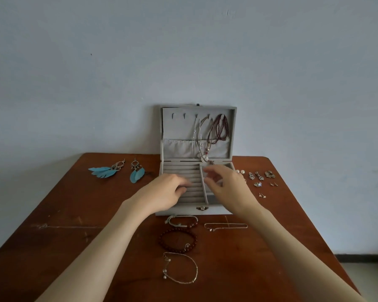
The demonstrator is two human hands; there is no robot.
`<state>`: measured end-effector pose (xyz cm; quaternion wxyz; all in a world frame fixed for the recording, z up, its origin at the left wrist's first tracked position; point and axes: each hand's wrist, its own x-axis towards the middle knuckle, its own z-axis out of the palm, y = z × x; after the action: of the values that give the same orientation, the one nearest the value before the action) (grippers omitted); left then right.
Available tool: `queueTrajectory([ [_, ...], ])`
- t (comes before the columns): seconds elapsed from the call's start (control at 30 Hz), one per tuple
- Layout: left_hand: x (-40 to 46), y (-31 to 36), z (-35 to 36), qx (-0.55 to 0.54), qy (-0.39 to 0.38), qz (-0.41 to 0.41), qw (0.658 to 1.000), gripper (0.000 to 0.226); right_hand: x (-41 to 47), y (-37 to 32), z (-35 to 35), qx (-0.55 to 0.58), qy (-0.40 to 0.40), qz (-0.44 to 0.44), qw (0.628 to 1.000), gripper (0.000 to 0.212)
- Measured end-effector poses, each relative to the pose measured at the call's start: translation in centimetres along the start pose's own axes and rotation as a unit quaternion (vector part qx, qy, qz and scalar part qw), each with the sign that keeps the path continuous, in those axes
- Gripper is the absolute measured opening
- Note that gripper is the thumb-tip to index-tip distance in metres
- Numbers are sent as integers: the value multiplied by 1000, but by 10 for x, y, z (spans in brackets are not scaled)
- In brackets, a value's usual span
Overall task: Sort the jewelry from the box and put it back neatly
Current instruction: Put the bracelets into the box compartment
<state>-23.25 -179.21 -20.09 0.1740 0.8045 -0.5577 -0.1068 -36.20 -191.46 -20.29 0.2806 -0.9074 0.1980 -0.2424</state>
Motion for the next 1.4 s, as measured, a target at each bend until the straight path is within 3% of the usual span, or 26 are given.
queueTrajectory([
  [0.13,-36,3,3,-50,127,13,991,29,-39,-9,3,11,-55,-14,998,14],
  [0.27,-64,-2,21,-69,200,19,977,22,-64,-5,18,-42,-91,-40,994,21],
  [0.4,-76,-8,45,-80,169,24,982,22,-67,-5,29,-171,-94,-70,978,31],
  [0.6,-74,-10,50,-73,172,11,982,25,-60,-6,33,-209,-68,-133,966,14],
  [0.7,-70,-4,48,-68,151,18,986,31,-58,-8,30,-135,-65,-116,982,14],
  [0.87,-62,8,38,-128,155,22,979,4,-46,-16,15,31,-44,-53,997,5],
  [1.03,-41,14,19,-239,209,-40,948,15,-21,0,-12,91,-34,39,995,4],
  [1.17,9,20,10,-173,214,-58,960,17,9,25,-24,159,-16,108,981,11],
  [1.3,63,24,18,-135,174,-95,971,20,40,53,-25,76,28,141,987,2],
  [1.4,90,20,29,-111,137,-129,976,19,56,71,-17,-35,19,133,990,8],
])
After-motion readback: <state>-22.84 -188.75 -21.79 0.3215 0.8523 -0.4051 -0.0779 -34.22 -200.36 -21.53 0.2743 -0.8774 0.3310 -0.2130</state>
